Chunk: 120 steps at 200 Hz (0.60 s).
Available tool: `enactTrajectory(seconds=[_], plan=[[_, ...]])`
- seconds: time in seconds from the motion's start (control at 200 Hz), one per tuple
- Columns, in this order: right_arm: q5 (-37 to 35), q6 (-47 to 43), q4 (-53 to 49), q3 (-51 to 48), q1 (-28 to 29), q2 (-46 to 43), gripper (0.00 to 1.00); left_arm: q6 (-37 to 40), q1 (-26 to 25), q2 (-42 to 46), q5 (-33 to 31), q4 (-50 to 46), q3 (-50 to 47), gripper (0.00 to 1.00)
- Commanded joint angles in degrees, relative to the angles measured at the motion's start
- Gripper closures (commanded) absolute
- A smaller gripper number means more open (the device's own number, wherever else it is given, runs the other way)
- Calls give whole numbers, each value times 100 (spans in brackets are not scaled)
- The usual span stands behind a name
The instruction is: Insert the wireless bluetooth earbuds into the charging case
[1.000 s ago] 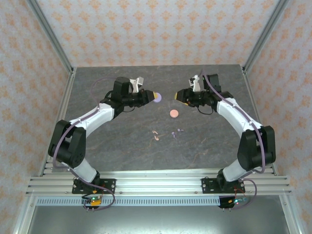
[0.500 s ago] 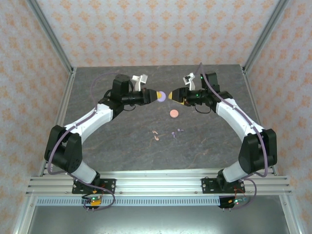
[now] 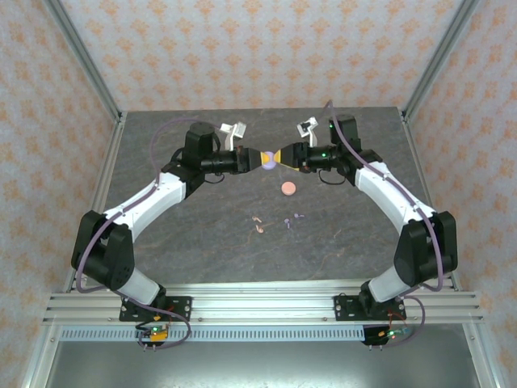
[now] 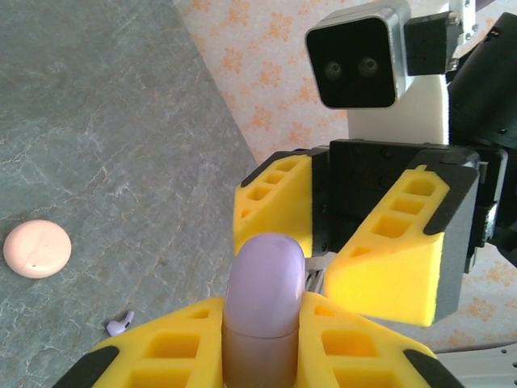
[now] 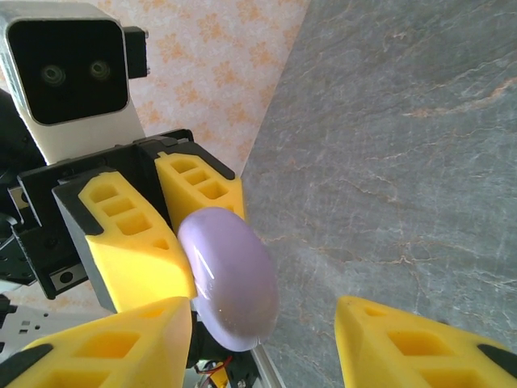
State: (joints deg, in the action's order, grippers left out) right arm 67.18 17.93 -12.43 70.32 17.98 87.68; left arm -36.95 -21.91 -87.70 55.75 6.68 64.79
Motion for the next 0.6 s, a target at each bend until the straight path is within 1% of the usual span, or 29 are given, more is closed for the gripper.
enactTrajectory(seconds=[0.0, 0.325, 0.465, 0.511, 0.596], plan=[[307, -54, 274, 220, 76, 31, 51, 135, -66, 236, 217, 78, 201, 79], [535, -69, 346, 236, 124, 47, 66, 134, -126, 192, 247, 72, 261, 80], [618, -64, 368, 244, 142, 45, 69, 119, -155, 151, 244, 81, 286, 79], [621, -63, 370, 243, 145, 31, 72, 110, -160, 139, 244, 95, 288, 79], [533, -63, 367, 224, 144, -4, 75, 109, -169, 139, 231, 97, 287, 79]])
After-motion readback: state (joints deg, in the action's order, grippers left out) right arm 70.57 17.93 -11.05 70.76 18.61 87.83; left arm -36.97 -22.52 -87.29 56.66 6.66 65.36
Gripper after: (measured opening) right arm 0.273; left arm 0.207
